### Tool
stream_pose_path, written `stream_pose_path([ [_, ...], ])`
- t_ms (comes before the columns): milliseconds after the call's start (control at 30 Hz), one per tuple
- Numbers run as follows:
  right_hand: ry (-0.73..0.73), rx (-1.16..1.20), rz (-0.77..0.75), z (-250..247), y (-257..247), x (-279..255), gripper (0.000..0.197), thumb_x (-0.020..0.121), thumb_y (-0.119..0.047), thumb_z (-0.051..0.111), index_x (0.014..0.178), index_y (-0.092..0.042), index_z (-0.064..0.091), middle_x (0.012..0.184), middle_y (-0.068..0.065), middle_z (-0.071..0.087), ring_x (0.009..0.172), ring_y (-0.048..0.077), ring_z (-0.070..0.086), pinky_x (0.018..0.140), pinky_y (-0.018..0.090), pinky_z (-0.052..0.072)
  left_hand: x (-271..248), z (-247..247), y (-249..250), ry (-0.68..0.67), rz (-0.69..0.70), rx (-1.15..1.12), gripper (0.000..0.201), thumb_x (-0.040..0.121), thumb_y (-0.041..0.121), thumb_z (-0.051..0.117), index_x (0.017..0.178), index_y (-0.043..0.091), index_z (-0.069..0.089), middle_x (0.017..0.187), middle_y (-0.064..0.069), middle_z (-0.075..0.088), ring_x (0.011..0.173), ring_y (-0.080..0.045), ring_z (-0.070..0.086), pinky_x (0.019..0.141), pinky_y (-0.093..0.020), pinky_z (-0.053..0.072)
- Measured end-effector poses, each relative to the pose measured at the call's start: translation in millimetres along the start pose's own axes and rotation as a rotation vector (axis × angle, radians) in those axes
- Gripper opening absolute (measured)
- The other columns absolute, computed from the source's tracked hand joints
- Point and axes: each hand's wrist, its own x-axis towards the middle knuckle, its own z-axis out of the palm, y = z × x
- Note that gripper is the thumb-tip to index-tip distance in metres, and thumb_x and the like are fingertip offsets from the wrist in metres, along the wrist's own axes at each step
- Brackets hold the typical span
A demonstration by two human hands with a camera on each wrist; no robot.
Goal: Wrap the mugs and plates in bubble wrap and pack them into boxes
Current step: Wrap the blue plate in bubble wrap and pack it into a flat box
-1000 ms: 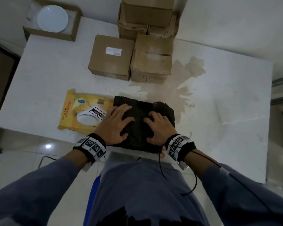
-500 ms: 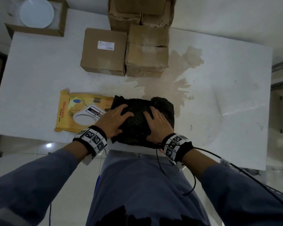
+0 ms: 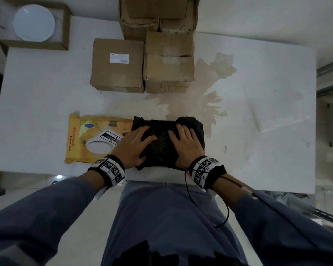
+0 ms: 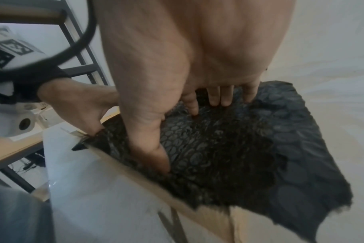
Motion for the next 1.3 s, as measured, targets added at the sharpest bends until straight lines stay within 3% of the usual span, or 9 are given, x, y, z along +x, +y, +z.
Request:
stream_pose_path([
  [167, -0.034, 0.006, 0.029, -0.1, -2.0, 2.0, 0.111, 0.055, -0.045, 0.086, 0.148, -0.009, 0.035, 0.150, 0.026, 0.028, 0.138, 0.043, 0.030, 0.115, 0.052, 0.029, -1.7, -4.0, -14.5, -0.026, 0.042, 0.035, 0.091, 0.067, 0.049, 0.071, 0.147, 0.023, 0.036, 0.153, -0.020, 0.024, 0.143, -0.036, 0.023, 0.121, -0.046, 0.007],
  [333, -0.080, 0.043, 0.063, -0.3, -11.3, -0.5, 0.103, 0.072, -0.024, 0.079, 0.154, -0.008, 0.018, 0.159, 0.025, 0.007, 0.147, 0.042, 0.009, 0.118, 0.054, 0.019, -2.6, -4.2, -30.9, -0.066, 0.105, 0.094, 0.097, 0.076, 0.067, 0.063, 0.155, 0.028, 0.022, 0.157, -0.022, 0.018, 0.146, -0.036, 0.021, 0.119, -0.051, 0.020],
  [600, -0.138, 0.059, 0.087, -1.3, -12.2, 4.1, 0.114, 0.069, -0.028, 0.082, 0.155, -0.014, 0.010, 0.157, 0.022, 0.006, 0.146, 0.045, 0.008, 0.117, 0.055, 0.022, 5.3, 3.5, -28.0, -0.051, 0.068, 0.129, 0.114, 0.069, 0.072, 0.064, 0.156, 0.019, 0.014, 0.151, -0.020, 0.033, 0.136, -0.035, 0.035, 0.118, -0.045, 0.023],
  [767, -0.178, 0.162, 0.050, -4.2, -1.9, 5.0, 0.117, 0.069, -0.030, 0.082, 0.156, -0.021, 0.005, 0.156, 0.020, 0.002, 0.147, 0.044, 0.004, 0.104, 0.053, 0.041, 12.2, 1.2, -29.6, -0.062, 0.057, 0.105, 0.119, 0.067, 0.074, 0.061, 0.157, 0.017, 0.009, 0.149, -0.017, 0.036, 0.130, -0.033, 0.039, 0.114, -0.043, 0.027],
  [867, -0.164, 0.184, 0.003, 0.1, 7.6, 7.2, 0.123, 0.061, -0.035, 0.086, 0.156, -0.024, 0.008, 0.153, 0.019, 0.003, 0.144, 0.047, 0.006, 0.098, 0.056, 0.048, 13.0, 2.7, -30.5, -0.059, 0.059, 0.096, 0.119, 0.068, 0.074, 0.060, 0.157, 0.015, 0.008, 0.149, -0.017, 0.036, 0.129, -0.033, 0.039, 0.113, -0.043, 0.027],
  [1100, -0.155, 0.213, -0.062, -0.4, 18.3, 9.1, 0.120, 0.057, -0.044, 0.086, 0.155, -0.024, 0.019, 0.150, 0.016, 0.007, 0.141, 0.048, 0.008, 0.099, 0.061, 0.044, 13.9, 3.6, -29.3, -0.062, 0.053, 0.049, 0.119, 0.066, 0.071, 0.062, 0.157, 0.013, 0.013, 0.145, -0.019, 0.040, 0.127, -0.035, 0.041, 0.111, -0.042, 0.023],
  [1200, -0.189, 0.198, -0.083, -8.1, 22.8, 8.9, 0.114, 0.062, -0.034, 0.087, 0.154, -0.023, 0.021, 0.152, 0.017, 0.006, 0.143, 0.046, 0.010, 0.097, 0.057, 0.049, 12.4, 2.8, -27.6, -0.045, 0.051, 0.016, 0.117, 0.066, 0.066, 0.067, 0.157, 0.014, 0.014, 0.146, -0.019, 0.040, 0.128, -0.035, 0.041, 0.113, -0.041, 0.019],
  [1300, -0.247, 0.092, -0.070, -16.5, 20.6, 8.6, 0.113, 0.068, -0.024, 0.085, 0.155, -0.021, 0.014, 0.157, 0.019, 0.002, 0.145, 0.044, 0.010, 0.098, 0.049, 0.050, 9.5, -2.5, -28.4, -0.020, 0.057, -0.077, 0.114, 0.072, 0.062, 0.069, 0.158, 0.019, 0.007, 0.153, -0.016, 0.032, 0.136, -0.031, 0.030, 0.118, -0.035, 0.008],
])
